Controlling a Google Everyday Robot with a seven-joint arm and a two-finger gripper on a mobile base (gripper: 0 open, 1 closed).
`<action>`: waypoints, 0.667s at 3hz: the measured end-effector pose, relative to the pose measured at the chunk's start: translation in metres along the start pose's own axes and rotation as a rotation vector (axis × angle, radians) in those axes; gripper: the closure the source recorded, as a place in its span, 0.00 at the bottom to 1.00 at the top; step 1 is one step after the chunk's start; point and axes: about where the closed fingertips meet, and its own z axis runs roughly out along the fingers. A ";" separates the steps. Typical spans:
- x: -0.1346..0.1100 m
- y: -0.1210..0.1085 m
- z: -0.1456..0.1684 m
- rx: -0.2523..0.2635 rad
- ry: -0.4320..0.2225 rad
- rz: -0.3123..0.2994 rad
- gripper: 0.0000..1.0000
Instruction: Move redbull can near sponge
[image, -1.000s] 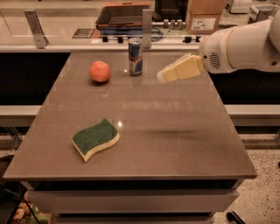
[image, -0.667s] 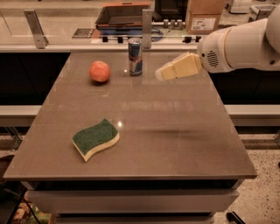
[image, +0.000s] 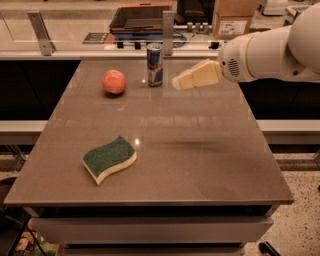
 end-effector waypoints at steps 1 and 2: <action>-0.008 -0.017 0.035 0.021 -0.067 -0.029 0.00; -0.016 -0.032 0.064 0.023 -0.126 -0.053 0.00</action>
Offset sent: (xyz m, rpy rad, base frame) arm 0.1124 0.0213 -0.0186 0.0710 -0.2029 0.0337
